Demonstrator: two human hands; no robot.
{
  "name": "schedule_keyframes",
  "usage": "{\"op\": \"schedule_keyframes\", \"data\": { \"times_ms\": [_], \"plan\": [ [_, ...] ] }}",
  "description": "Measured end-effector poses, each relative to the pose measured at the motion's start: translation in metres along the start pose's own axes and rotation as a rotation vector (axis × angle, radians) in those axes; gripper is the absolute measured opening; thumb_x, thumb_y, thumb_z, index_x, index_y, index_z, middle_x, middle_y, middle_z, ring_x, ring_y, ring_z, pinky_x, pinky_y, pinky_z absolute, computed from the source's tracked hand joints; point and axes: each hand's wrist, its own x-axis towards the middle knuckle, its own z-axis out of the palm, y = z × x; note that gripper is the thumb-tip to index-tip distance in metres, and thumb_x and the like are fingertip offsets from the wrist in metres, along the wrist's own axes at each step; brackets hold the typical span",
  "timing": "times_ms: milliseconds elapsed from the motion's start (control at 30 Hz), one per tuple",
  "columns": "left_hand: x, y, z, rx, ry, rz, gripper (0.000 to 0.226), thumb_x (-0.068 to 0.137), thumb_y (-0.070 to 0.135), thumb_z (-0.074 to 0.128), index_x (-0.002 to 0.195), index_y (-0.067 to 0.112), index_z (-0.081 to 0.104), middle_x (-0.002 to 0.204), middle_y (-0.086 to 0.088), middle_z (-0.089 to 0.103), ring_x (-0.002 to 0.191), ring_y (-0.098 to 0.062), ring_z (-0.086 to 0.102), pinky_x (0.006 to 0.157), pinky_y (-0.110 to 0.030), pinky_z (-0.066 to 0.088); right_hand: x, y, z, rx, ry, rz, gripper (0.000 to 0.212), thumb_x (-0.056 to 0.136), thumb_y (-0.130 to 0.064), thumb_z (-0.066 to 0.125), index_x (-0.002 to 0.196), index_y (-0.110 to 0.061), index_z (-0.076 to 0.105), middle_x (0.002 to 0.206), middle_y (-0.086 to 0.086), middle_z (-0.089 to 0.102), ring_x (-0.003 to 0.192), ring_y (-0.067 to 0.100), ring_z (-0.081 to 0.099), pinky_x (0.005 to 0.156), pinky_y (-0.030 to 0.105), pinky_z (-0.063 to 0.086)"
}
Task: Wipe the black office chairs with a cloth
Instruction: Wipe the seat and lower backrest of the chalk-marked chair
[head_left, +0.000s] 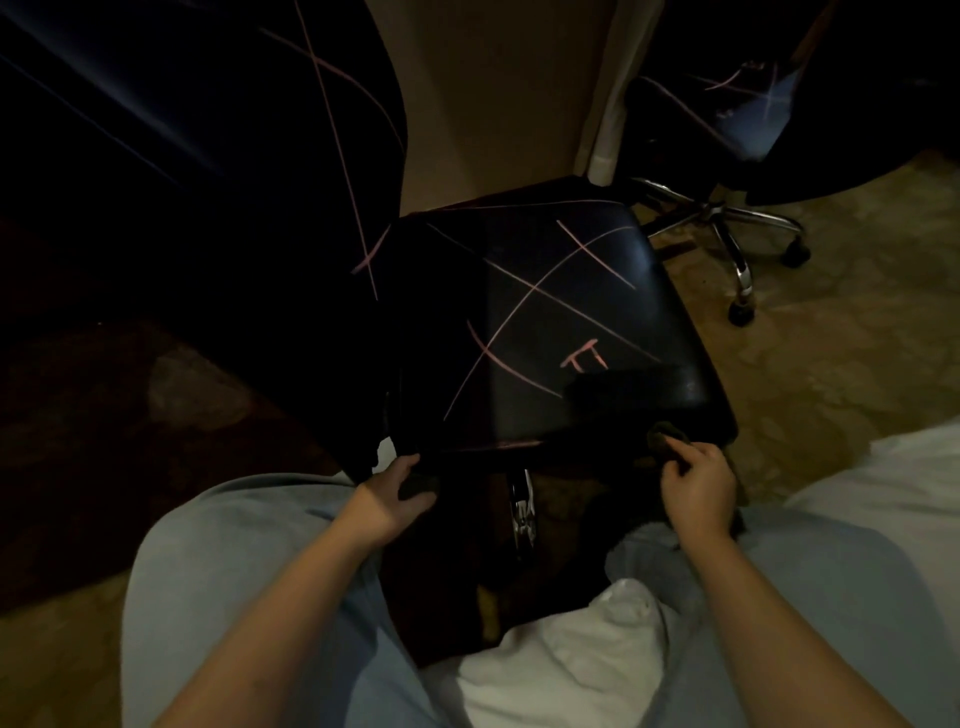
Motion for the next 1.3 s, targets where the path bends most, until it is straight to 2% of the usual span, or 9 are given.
{"op": "schedule_keyframes", "data": {
  "times_ms": [100, 267, 400, 533, 700, 833, 967, 1200, 1300],
  "plan": [
    [-0.001, 0.002, 0.004, -0.002, -0.014, 0.013, 0.065, 0.093, 0.023, 0.062, 0.148, 0.014, 0.029, 0.151, -0.011, 0.036, 0.14, -0.022, 0.035, 0.101, -0.021, 0.032, 0.001, 0.001, 0.0, 0.015, 0.01, 0.073, 0.035, 0.084, 0.003, 0.059, 0.118, -0.004, 0.068, 0.113, 0.023, 0.058, 0.097, 0.041, 0.059, 0.087, 0.038, 0.046],
    [-0.001, 0.009, 0.005, 0.019, 0.006, 0.014, 0.056, 0.093, 0.024, 0.061, 0.143, 0.015, 0.037, 0.148, -0.008, 0.041, 0.136, -0.02, 0.039, 0.102, -0.024, 0.036, -0.02, -0.032, 0.024, 0.029, -0.092, -0.021, 0.036, 0.089, -0.004, 0.058, 0.124, -0.009, 0.064, 0.116, 0.011, 0.057, 0.098, 0.029, 0.059, 0.083, 0.033, 0.047],
    [0.003, 0.017, 0.005, 0.045, 0.052, 0.032, 0.048, 0.093, 0.026, 0.061, 0.137, 0.016, 0.045, 0.142, -0.008, 0.049, 0.13, -0.021, 0.048, 0.099, -0.027, 0.042, -0.042, -0.072, 0.048, 0.001, -0.194, -0.321, 0.035, 0.081, 0.0, 0.062, 0.111, -0.014, 0.073, 0.106, 0.009, 0.062, 0.096, 0.029, 0.059, 0.077, 0.032, 0.049],
    [0.002, 0.021, 0.003, 0.083, 0.085, 0.054, 0.046, 0.093, 0.026, 0.061, 0.135, 0.014, 0.048, 0.139, -0.008, 0.052, 0.129, -0.02, 0.049, 0.101, -0.028, 0.042, -0.072, -0.097, 0.072, -0.013, -0.338, -0.485, 0.034, 0.087, -0.003, 0.059, 0.119, -0.013, 0.069, 0.112, 0.006, 0.061, 0.103, 0.024, 0.057, 0.075, 0.027, 0.048],
    [0.002, 0.018, 0.002, 0.109, 0.106, 0.07, 0.043, 0.094, 0.024, 0.059, 0.135, 0.013, 0.049, 0.136, -0.008, 0.054, 0.127, -0.02, 0.05, 0.096, -0.025, 0.042, -0.057, -0.076, 0.061, -0.008, -0.23, -0.404, 0.033, 0.083, 0.0, 0.064, 0.113, -0.01, 0.072, 0.105, 0.009, 0.063, 0.095, 0.03, 0.061, 0.076, 0.034, 0.053],
    [0.003, 0.026, 0.001, 0.175, 0.187, 0.07, 0.036, 0.099, 0.024, 0.049, 0.133, 0.012, 0.049, 0.123, -0.01, 0.062, 0.106, -0.025, 0.061, 0.079, -0.026, 0.044, -0.026, -0.045, 0.036, -0.016, -0.118, -0.115, 0.035, 0.09, -0.005, 0.057, 0.123, -0.008, 0.065, 0.119, 0.013, 0.058, 0.106, 0.032, 0.057, 0.09, 0.038, 0.048],
    [0.002, 0.028, 0.003, 0.231, 0.23, 0.114, 0.034, 0.099, 0.024, 0.047, 0.132, 0.014, 0.05, 0.109, -0.008, 0.066, 0.091, -0.024, 0.063, 0.07, -0.028, 0.045, -0.018, -0.019, 0.021, -0.041, -0.077, -0.032, 0.035, 0.09, -0.003, 0.057, 0.124, -0.007, 0.065, 0.12, 0.016, 0.058, 0.104, 0.034, 0.058, 0.089, 0.036, 0.046],
    [-0.004, 0.038, 0.007, 0.265, 0.217, 0.164, 0.038, 0.1, 0.022, 0.045, 0.137, 0.018, 0.045, 0.088, 0.002, 0.061, 0.075, -0.019, 0.062, 0.068, -0.035, 0.05, -0.036, -0.045, 0.032, 0.004, -0.128, -0.026, 0.038, 0.091, -0.008, 0.057, 0.129, -0.008, 0.061, 0.119, 0.013, 0.053, 0.1, 0.03, 0.057, 0.083, 0.031, 0.044],
    [-0.005, 0.04, 0.008, 0.287, 0.182, 0.158, 0.038, 0.1, 0.023, 0.043, 0.137, 0.019, 0.044, 0.085, 0.0, 0.063, 0.067, -0.016, 0.06, 0.062, -0.034, 0.047, -0.051, -0.072, 0.045, -0.028, -0.219, -0.139, 0.04, 0.09, -0.013, 0.058, 0.129, -0.014, 0.062, 0.113, 0.008, 0.053, 0.098, 0.027, 0.057, 0.078, 0.03, 0.044]
  ]
}}
